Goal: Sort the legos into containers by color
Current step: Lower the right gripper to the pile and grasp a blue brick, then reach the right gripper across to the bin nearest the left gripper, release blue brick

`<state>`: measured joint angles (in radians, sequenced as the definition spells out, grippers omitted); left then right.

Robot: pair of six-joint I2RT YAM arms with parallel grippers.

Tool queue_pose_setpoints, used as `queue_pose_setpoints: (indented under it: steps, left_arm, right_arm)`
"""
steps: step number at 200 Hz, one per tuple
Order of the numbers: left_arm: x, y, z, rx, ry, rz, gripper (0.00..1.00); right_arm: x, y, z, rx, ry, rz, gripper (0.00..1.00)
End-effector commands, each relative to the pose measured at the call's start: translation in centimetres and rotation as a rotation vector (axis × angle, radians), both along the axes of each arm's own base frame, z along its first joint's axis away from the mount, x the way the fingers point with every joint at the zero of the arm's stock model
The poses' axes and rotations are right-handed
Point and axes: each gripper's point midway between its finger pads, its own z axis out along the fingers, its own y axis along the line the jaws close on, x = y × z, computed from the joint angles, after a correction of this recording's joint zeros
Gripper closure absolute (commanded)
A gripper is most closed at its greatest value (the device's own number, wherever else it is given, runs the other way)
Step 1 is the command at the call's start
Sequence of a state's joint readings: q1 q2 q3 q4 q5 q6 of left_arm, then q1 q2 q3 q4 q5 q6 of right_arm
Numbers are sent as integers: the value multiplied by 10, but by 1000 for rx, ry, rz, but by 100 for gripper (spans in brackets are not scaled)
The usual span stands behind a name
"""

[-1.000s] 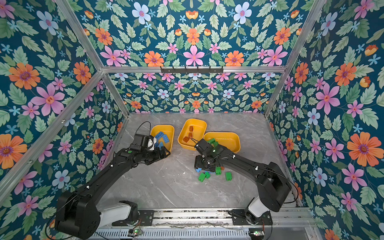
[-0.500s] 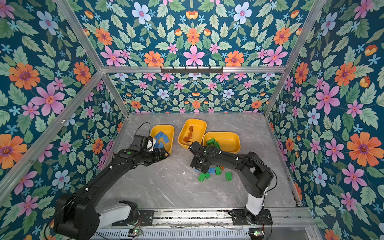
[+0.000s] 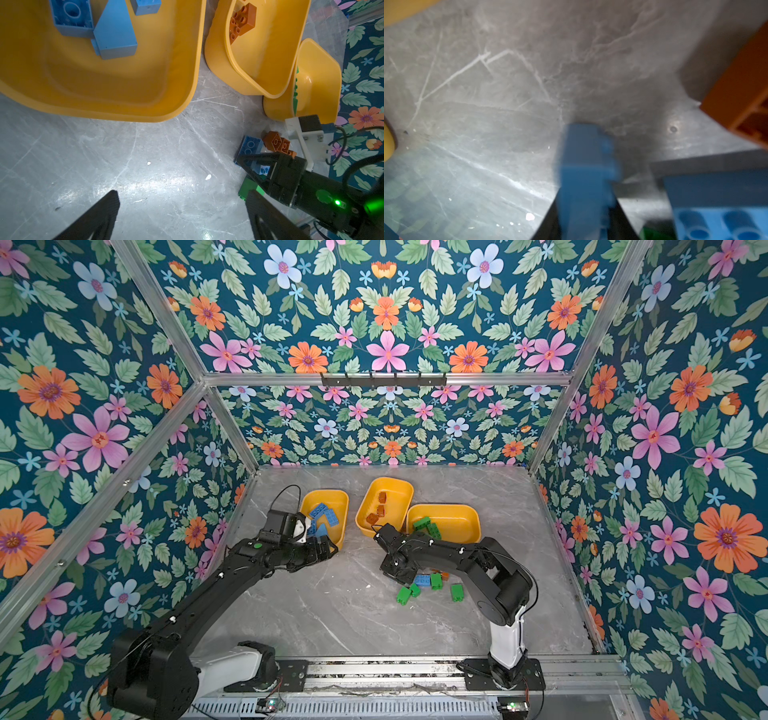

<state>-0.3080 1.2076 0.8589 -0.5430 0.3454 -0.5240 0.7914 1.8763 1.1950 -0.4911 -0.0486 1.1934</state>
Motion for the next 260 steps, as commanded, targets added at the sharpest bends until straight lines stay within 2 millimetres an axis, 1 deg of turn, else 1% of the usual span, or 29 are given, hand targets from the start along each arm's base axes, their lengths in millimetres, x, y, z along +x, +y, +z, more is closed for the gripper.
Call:
queue_pose_setpoints:
  steps: [1,25,46,56,68,89,105,110,116,117,118,120,121,122,124,139,142,147,148,154,157,160,168,179,196,217,228,237,260]
  left_arm:
    - [0,3,0,22,3,-2,3]
    - [0,8,3,49,-6,2,2]
    - [1,18,6,92,-6,18,2]
    - [2,23,9,110,-11,31,2]
    - [2,30,11,121,-15,49,2]
    - [3,39,18,123,-30,83,2]
    - [3,45,21,125,-38,116,2]
    - [3,47,22,127,-38,127,2]
    - [3,49,22,130,-37,139,2]
    - [3,49,22,130,-38,141,2]
    - [3,49,22,130,-38,141,2]
    - [3,50,22,131,-38,144,2]
    - [3,50,22,131,-38,145,2]
    - [3,50,22,130,-37,147,2]
    - [3,51,23,130,-40,150,2]
    - [1,53,24,130,-42,165,2]
    - [1,54,24,129,-41,168,2]
    - [1,55,25,130,-43,173,2]
    - [1,55,26,131,-45,175,2]
    - [0,57,26,136,-42,182,2]
    - [0,57,26,137,-41,185,2]
    - [-1,58,26,138,-41,187,2]
    - [-2,59,28,138,-42,190,2]
    - [-3,60,30,139,-43,195,2]
    - [-4,62,31,145,-41,201,2]
    - [-6,64,30,150,-35,202,2]
    - [-6,64,30,152,-33,202,2]
    - [-7,65,28,156,-26,200,2]
    - [-8,64,27,156,-22,195,2]
  right_arm:
    - [3,-3,4,-22,-25,12,81]
    - [11,-1,27,-27,-80,76,83]
    - [18,13,55,9,-141,173,85]
    - [21,25,72,48,-183,228,85]
    - [24,45,92,121,-234,323,85]
    - [34,75,122,205,-332,435,85]
    - [44,99,139,265,-395,511,85]
    - [48,107,141,283,-406,527,85]
    - [52,117,148,309,-432,548,85]
    - [52,118,146,313,-427,553,85]
    - [54,121,150,319,-439,555,85]
    - [55,123,151,326,-444,561,86]
    - [55,124,148,329,-437,567,86]
    - [56,127,152,334,-448,569,86]
    - [57,130,153,339,-453,575,86]
    - [67,151,154,381,-473,615,86]
    - [69,155,156,391,-482,621,86]
    - [71,160,151,395,-475,630,86]
    - [73,162,154,401,-484,632,86]
    - [76,169,153,411,-484,646,86]
    - [78,172,152,415,-482,652,86]
    - [79,174,146,410,-470,656,86]
    - [84,180,142,408,-465,662,86]
    - [90,186,133,397,-448,663,86]
    - [96,190,118,367,-421,656,84]
    - [103,190,99,322,-390,637,79]
    - [104,190,92,305,-376,632,74]
    - [106,191,89,299,-369,633,67]
    - [107,191,87,282,-358,638,53]
